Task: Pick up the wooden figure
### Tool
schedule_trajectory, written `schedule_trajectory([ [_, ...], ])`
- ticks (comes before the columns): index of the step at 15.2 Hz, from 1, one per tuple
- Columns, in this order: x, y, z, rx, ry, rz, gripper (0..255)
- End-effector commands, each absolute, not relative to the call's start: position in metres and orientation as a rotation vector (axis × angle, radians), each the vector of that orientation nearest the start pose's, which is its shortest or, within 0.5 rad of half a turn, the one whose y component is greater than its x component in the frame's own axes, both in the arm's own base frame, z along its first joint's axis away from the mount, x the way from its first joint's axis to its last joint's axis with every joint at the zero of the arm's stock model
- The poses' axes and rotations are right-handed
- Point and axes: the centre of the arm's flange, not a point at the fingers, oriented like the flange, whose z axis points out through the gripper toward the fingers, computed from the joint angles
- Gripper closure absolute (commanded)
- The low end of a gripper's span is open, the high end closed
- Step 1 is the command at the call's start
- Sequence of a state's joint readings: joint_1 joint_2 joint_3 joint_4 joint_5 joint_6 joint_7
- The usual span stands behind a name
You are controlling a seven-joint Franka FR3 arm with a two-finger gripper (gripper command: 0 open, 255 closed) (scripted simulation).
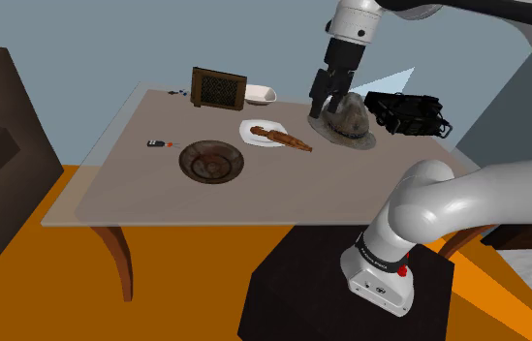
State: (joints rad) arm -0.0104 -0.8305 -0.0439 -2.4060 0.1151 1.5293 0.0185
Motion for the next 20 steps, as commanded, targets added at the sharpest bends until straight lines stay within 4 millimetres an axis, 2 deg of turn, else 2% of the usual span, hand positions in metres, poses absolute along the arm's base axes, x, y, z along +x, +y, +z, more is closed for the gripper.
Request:
schedule_trajectory([
  [1, 0.29, -0.007, 0.578, -2.992, 0.083, 0.067, 0],
  [11, 0.358, -0.105, 0.506, -2.945, -0.045, 0.096, 0],
  [20, 0.425, -0.186, 0.438, -2.899, -0.158, 0.121, 0],
])
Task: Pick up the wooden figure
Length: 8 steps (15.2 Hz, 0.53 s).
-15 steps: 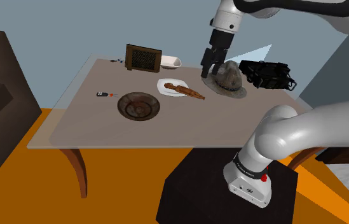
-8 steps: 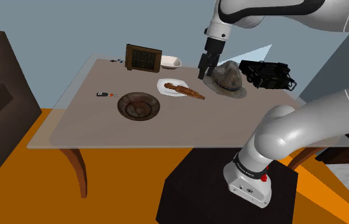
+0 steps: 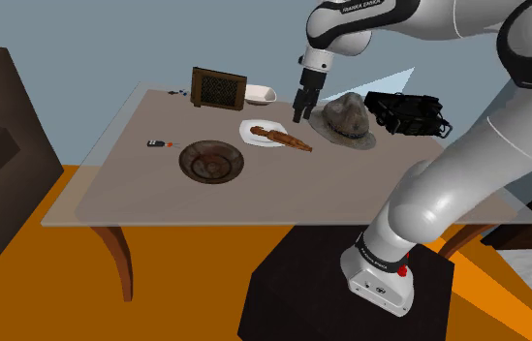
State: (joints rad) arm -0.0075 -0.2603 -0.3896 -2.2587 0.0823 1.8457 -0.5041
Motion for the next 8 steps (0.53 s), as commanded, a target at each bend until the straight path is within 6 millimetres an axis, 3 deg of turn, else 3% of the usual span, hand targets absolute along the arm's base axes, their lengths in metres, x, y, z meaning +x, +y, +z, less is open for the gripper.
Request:
schedule_trajectory([
  [1, 0.433, -0.194, 0.43, -2.894, -0.17, 0.124, 0],
  [8, 0.489, -0.25, 0.373, -2.855, -0.256, 0.143, 0],
])
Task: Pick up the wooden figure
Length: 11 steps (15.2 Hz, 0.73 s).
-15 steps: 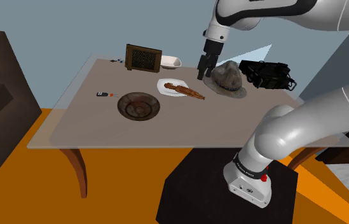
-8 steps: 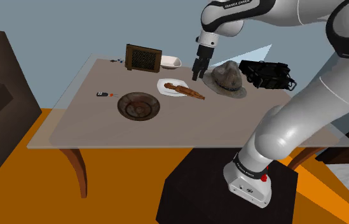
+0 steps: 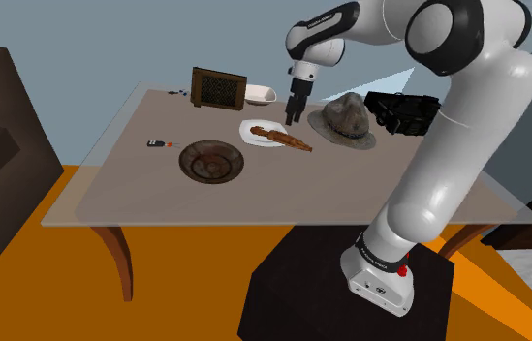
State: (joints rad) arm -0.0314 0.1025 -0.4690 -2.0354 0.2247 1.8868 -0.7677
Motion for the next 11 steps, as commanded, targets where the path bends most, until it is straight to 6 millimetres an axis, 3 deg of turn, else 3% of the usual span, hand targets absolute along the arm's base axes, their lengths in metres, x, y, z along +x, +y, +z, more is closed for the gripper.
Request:
schedule_trajectory([
  [1, 0.498, -0.258, 0.365, -2.849, -0.268, 0.146, 0],
  [7, 0.549, -0.301, 0.314, -2.813, -0.339, 0.161, 0],
  [11, 0.554, -0.305, 0.293, -2.809, -0.347, 0.163, 0],
])
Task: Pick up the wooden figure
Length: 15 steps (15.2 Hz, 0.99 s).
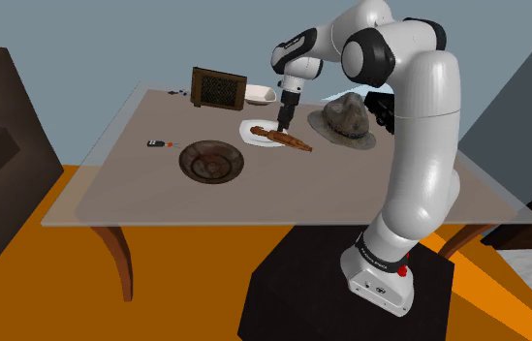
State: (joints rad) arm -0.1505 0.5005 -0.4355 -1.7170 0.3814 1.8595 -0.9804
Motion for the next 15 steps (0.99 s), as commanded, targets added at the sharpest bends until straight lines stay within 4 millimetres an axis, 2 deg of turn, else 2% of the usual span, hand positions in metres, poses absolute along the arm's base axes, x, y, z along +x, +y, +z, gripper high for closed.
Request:
schedule_trajectory([
  [1, 0.554, -0.305, 0.288, -2.809, -0.347, 0.163, 0],
  [4, 0.554, -0.305, 0.272, -2.809, -0.347, 0.163, 0],
  [6, 0.554, -0.305, 0.269, -2.809, -0.347, 0.163, 0],
  [7, 0.555, -0.305, 0.269, -2.809, -0.347, 0.163, 255],
  [15, 0.554, -0.305, 0.269, -2.809, -0.347, 0.163, 255],
])
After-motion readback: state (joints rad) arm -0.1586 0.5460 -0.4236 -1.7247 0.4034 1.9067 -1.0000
